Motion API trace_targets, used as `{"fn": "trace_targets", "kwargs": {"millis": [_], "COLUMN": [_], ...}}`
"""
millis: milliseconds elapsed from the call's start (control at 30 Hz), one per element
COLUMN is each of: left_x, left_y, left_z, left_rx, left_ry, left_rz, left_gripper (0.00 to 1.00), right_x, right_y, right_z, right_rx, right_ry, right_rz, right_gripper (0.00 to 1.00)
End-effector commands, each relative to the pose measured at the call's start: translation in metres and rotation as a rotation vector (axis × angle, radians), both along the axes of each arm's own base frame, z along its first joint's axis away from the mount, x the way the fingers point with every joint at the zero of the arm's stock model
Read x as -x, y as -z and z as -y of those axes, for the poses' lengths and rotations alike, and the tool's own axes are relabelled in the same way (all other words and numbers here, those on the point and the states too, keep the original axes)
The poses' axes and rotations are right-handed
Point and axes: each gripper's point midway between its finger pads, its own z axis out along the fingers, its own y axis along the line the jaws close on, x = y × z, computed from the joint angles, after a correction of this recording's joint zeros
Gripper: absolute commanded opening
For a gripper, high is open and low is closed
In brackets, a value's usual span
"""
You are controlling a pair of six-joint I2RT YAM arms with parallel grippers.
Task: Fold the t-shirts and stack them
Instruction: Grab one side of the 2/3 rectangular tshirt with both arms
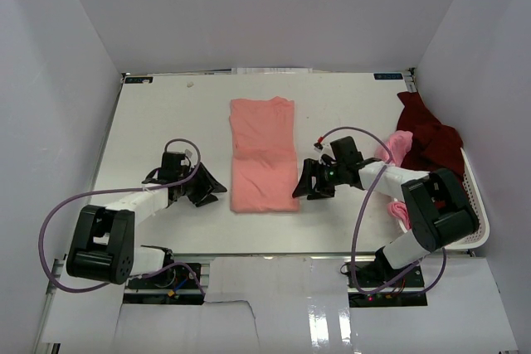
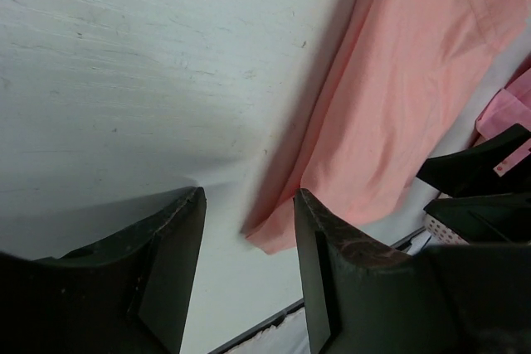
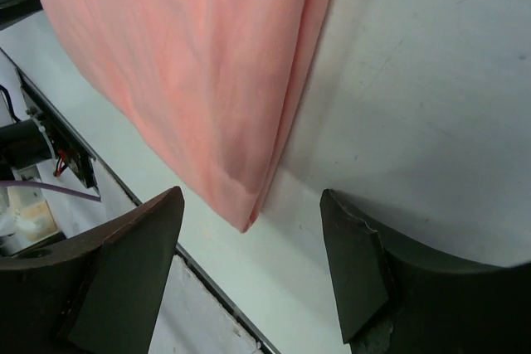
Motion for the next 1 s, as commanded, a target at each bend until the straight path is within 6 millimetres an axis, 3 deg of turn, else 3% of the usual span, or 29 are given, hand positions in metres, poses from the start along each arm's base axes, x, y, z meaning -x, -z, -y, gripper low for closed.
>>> {"fn": "trace_targets", "kwargs": {"millis": [0, 400, 500, 633, 967], "left_x": [0.005, 0.013, 0.017, 0.018, 0.023], "left_y": [-0.002, -0.005, -0.003, -0.003, 0.001], "left_z": [0.006, 0.014, 0.015, 0.015, 0.02], "left_rx": [0.029, 0.076, 0.075, 0.067, 0.051], "left_ry": [0.01, 0.022, 0.017, 0.013, 0.02], "left_rz": [0.016, 0.002, -0.008, -0.01, -0.017], "left_gripper": [0.58, 0.59, 0.59, 0.59, 0.59], "right_x": [0.018, 0.057, 0.055, 0.053, 0.036], "right_y": [0.005, 0.015, 0.016, 0.018, 0.02], "right_z": [-0.002, -0.01, -0.012, -0.012, -0.016], "right_rx": [-0.008, -0.038, -0.048, -0.046, -0.045], "right_ry": [0.026, 0.069, 0.082, 0.097, 0.12], "right_rz": [-0.07, -0.208, -0.191, -0.183, -0.136], "right_gripper": [0.74, 0.73, 0.65, 0.48, 0.49]}}
